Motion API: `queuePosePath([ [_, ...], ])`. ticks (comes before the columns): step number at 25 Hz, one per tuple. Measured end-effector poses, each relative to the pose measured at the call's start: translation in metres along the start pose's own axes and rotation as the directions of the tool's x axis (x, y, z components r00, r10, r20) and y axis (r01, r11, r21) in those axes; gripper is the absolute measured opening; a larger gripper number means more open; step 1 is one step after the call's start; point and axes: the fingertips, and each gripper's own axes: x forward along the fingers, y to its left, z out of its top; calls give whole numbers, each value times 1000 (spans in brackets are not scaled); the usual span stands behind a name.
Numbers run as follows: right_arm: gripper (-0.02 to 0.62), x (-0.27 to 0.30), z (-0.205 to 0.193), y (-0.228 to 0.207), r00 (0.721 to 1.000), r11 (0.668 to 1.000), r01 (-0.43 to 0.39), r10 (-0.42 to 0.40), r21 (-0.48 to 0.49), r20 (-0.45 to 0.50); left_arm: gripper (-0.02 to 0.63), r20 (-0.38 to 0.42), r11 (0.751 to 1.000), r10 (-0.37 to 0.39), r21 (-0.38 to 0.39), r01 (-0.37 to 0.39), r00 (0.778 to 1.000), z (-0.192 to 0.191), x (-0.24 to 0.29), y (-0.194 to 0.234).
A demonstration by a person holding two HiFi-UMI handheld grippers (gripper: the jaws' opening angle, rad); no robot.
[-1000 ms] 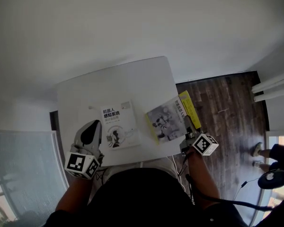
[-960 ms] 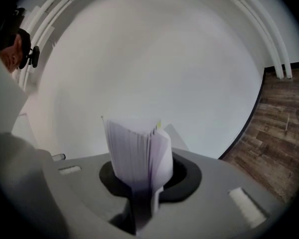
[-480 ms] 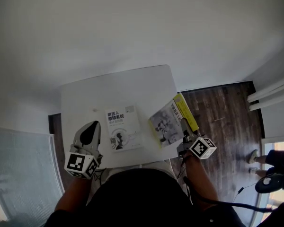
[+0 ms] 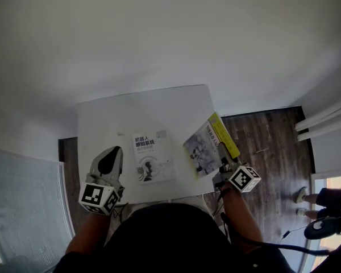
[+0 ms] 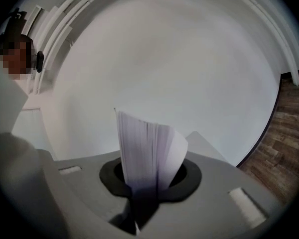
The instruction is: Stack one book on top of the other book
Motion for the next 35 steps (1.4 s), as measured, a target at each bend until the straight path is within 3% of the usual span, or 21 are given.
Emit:
queuePosePath([
  [8,74,10,1,39,998,997,-65,65,-31,-7,3,41,1000,11,-14,-11,999,11,-20,7],
  [20,74,42,-29,84,987,989,-149,148,-24,-57,3,55,995,89,-57,-86,995,-8,-48,47],
  [31,74,51,-34,130,963,966,-252,256,59,-79,2,61,986,164,-50,-161,985,13,-88,57],
  [35,74,71,-55,141,951,957,-282,288,69,-114,2,62,979,192,-77,-187,980,3,-96,76],
])
